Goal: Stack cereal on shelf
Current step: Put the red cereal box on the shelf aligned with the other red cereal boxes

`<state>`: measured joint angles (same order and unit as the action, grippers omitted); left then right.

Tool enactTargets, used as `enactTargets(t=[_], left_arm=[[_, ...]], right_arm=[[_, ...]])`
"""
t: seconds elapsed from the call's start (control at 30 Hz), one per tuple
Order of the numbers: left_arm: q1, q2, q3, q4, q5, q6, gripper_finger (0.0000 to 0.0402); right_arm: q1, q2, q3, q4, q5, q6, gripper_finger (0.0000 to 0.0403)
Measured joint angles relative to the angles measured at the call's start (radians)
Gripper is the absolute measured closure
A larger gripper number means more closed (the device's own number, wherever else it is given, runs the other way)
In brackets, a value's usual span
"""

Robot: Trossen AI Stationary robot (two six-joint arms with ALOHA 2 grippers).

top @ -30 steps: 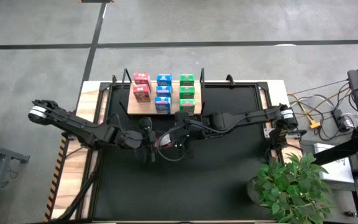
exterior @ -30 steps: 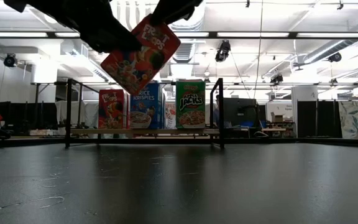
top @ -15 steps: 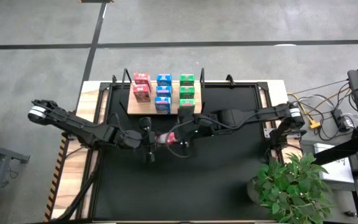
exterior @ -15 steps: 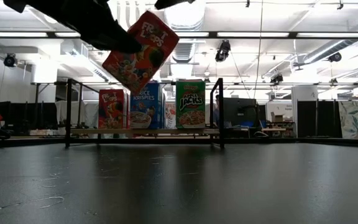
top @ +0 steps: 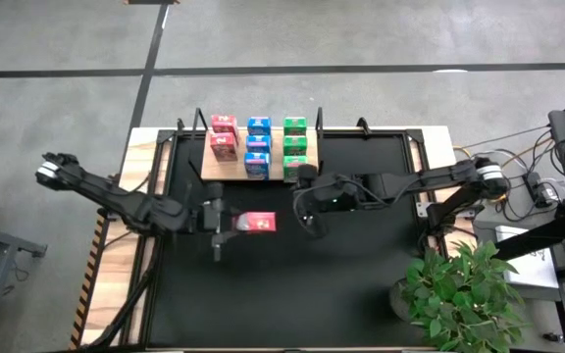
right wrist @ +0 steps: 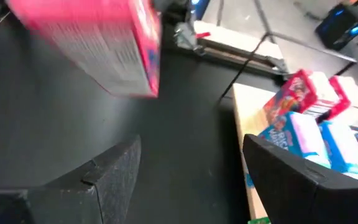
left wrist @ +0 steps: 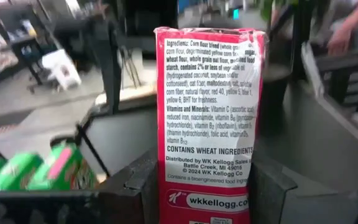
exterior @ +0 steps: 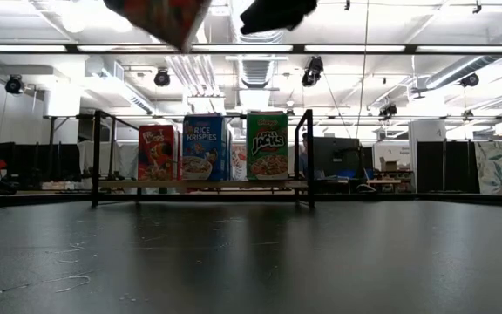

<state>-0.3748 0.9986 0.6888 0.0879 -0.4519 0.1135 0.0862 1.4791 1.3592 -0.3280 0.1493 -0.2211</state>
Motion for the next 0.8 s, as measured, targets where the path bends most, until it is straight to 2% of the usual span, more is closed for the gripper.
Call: enactTargets(t=[0.1,0.27,0.5,0.63,0.8], left_arm=[[-0.013,-0.035,0.001,0.028,-0.001,0.023,0.0251],[-0.017,-0.070,-0.001,0.125,-0.002,0.065,0.0250],[-0.016,-0.053,-0.012,0.304,-0.007,0.162,0.0250],[-0.016,-0.021,-0.013,0.383,-0.009,0.201,0.0250],[-0.012,0.025,-0.013,0.429,-0.010,0.226,0.0250]], right_arm=[[-0.014,-0.042,-0.115,0.151,-0.008,-0.003,0.0130],[-0.039,-0.060,-0.283,0.497,-0.140,0.012,0.0131],[-0.041,0.003,-0.414,0.949,-0.156,0.023,0.0131],[-0.041,0.051,-0.418,1.075,-0.157,0.040,0.0131],[-0.043,0.098,-0.377,1.074,-0.207,0.044,0.0131]])
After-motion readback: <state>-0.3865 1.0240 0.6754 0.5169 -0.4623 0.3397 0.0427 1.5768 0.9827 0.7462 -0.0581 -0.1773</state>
